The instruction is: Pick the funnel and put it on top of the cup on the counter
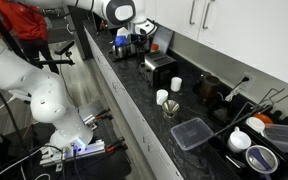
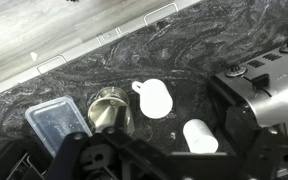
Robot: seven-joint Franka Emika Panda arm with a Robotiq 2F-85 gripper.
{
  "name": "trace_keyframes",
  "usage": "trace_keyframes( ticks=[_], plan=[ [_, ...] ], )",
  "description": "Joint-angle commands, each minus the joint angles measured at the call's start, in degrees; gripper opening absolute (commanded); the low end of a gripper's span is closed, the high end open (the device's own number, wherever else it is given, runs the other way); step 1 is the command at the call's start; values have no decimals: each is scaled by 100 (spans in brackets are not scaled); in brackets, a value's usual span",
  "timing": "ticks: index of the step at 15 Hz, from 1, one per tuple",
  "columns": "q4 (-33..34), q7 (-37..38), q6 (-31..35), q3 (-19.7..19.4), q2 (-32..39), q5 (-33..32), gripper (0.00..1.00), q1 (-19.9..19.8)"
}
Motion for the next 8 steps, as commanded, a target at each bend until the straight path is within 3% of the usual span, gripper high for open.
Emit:
trace_keyframes(
  ticks=[1, 8],
  plan=[
    [-279, -128, 579, -308, 271, 93, 100, -270],
    [-613, -87, 1243, -907, 805, 226, 100, -689]
  ],
)
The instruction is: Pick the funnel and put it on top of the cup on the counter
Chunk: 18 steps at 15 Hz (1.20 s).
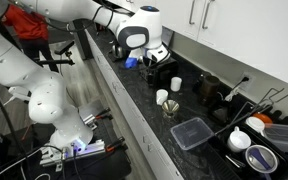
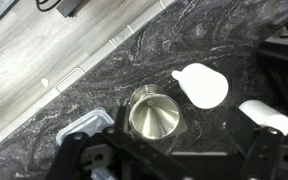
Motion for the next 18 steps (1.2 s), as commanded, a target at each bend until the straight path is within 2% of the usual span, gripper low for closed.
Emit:
trace_keyframes(
  ticks=[1, 3, 14, 18],
  plan=[
    [-106, -114, 285, -152, 313, 164, 100, -182],
    [-65, -6, 97, -103, 221, 40, 100, -181],
    [-60, -2, 96, -97, 238, 35, 100, -188],
    [-53, -354, 183, -282, 524, 297, 100, -184]
  ],
)
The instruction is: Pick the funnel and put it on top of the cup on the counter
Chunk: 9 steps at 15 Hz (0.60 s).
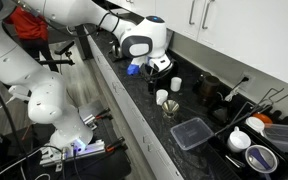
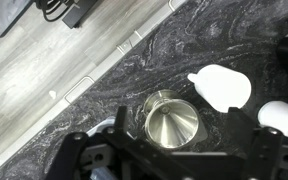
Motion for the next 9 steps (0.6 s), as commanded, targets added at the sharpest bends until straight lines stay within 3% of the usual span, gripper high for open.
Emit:
trace_keyframes(
  ticks=[1, 9],
  plan=[
    [-23, -421, 194, -157, 302, 307, 100, -65],
    [9, -1006, 917, -502, 1285, 992, 100, -80]
  ],
)
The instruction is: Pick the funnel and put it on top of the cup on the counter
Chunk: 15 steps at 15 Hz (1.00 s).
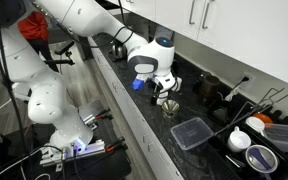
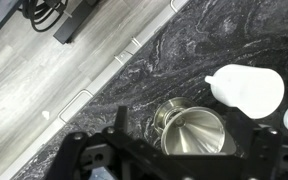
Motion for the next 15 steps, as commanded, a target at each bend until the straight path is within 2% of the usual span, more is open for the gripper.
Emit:
trace_keyframes(
  ticks=[1, 7, 12, 15],
  plan=[
    [104, -317, 434, -48, 560, 357, 100, -55],
    [275, -358, 1170, -22, 1231, 839, 100, -36],
    [475, -350, 1379, -8, 1642, 1005, 100, -69],
    [606, -530, 1473, 49, 1798, 1382, 100, -134]
  ],
)
